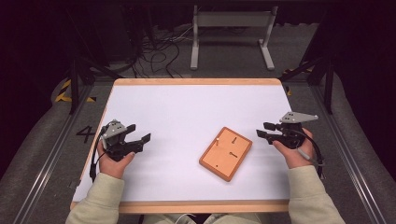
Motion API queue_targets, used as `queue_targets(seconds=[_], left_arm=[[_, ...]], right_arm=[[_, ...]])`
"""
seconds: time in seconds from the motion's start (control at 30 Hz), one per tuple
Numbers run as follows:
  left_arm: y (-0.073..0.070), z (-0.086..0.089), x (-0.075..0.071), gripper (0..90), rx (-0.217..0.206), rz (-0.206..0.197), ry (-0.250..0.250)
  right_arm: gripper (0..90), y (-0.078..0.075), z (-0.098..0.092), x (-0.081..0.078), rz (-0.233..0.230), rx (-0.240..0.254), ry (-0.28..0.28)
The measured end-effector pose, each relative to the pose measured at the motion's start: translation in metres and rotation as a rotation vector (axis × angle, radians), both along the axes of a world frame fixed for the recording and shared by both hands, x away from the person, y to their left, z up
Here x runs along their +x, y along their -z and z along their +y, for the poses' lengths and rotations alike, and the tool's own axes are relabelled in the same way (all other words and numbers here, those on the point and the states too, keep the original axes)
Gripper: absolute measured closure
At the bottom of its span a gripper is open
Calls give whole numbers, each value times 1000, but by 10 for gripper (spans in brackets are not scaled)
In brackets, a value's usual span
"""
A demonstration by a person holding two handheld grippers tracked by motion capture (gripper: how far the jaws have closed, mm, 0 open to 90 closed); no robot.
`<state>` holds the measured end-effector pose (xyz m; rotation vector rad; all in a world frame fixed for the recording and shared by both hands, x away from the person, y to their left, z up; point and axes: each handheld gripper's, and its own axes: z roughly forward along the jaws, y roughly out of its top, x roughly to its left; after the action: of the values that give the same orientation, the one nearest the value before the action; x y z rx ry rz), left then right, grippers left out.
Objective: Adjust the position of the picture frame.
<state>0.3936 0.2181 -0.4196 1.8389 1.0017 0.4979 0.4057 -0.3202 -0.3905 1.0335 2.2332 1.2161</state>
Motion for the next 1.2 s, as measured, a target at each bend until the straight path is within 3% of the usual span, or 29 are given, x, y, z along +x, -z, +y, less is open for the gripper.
queue_targets(seconds=[0.23,0.97,1.2], left_arm=[[-1,-1,0,266,-5,0,3],[-2,-4,0,267,0,-2,18],[-2,-4,0,269,4,-6,19]], right_arm=[[554,-5,3,-4,-11,-21,-7],[565,-9,2,-9,-17,-22,-1],[741,-12,8,-12,27,-82,-19]])
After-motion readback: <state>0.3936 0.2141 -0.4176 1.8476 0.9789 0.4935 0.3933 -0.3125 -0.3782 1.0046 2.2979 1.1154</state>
